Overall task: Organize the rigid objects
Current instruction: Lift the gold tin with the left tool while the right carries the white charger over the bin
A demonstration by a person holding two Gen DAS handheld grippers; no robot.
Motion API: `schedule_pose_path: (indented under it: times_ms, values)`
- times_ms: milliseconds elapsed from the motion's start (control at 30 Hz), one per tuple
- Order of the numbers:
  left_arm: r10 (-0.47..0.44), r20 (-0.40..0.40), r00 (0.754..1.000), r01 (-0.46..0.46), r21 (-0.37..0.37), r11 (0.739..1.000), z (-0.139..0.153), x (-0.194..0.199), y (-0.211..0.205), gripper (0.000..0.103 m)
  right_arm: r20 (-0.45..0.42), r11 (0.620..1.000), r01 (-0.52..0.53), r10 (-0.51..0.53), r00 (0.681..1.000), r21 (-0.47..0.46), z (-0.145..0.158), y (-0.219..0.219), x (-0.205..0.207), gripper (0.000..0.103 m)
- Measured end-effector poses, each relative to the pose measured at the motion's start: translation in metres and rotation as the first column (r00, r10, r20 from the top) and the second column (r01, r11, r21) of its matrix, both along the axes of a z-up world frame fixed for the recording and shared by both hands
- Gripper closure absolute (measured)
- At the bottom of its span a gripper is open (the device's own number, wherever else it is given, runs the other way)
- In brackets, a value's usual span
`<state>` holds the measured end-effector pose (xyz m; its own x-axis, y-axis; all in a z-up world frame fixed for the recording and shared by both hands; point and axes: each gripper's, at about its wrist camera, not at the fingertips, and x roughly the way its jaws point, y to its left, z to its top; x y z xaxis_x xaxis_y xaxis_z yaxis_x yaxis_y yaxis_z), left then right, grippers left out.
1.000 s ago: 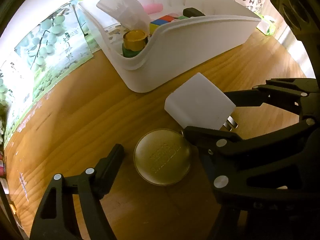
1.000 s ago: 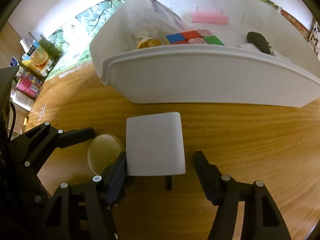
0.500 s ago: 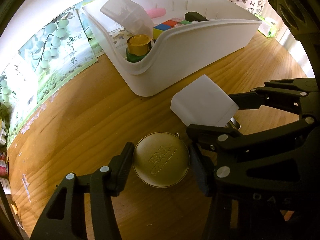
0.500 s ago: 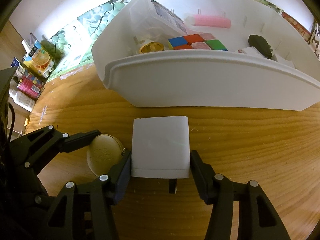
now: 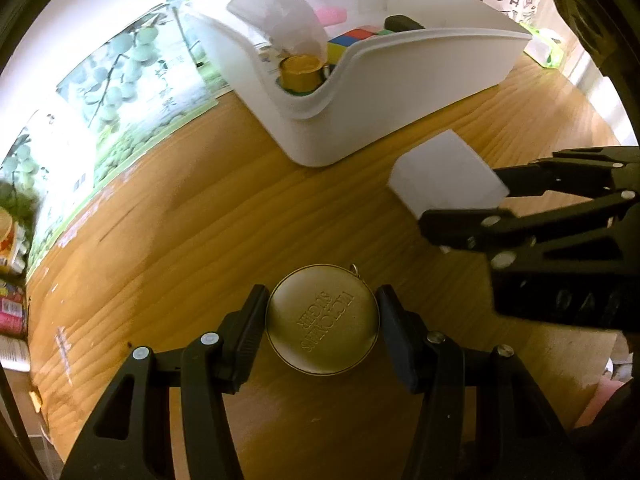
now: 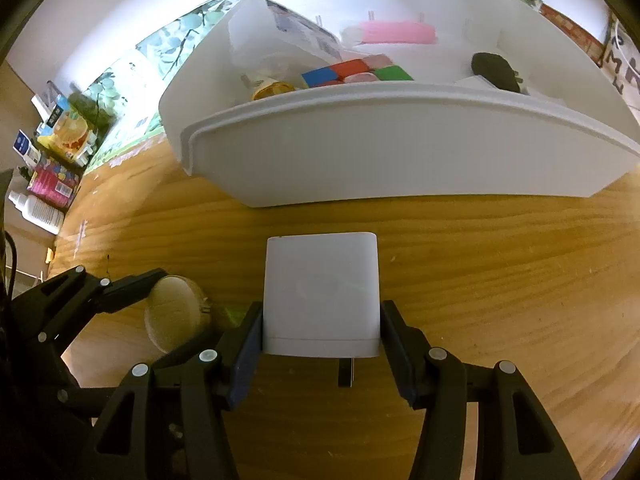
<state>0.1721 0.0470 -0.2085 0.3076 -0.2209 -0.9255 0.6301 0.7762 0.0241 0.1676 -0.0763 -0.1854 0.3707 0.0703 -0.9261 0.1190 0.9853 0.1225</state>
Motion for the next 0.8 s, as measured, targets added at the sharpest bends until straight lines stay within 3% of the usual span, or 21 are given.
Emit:
schedule_pose_path:
  times_ms: [367,800]
  values:
    - [0.073,0.059,0.996,-0.074,0.019,0.997,0.018,-0.015,0.017,0.044,0.010,1.000,0.013,-0.013,1.000,0.020,0.006,-0.010,-0.021,0.046]
    - [0.187,0.050,0.981,-0.187,0.005,0.982,0.046,-0.047,0.023,0.044,0.049,1.000,-0.016,0.015,0.999,0.021,0.028,-0.014,-0.064,0.046]
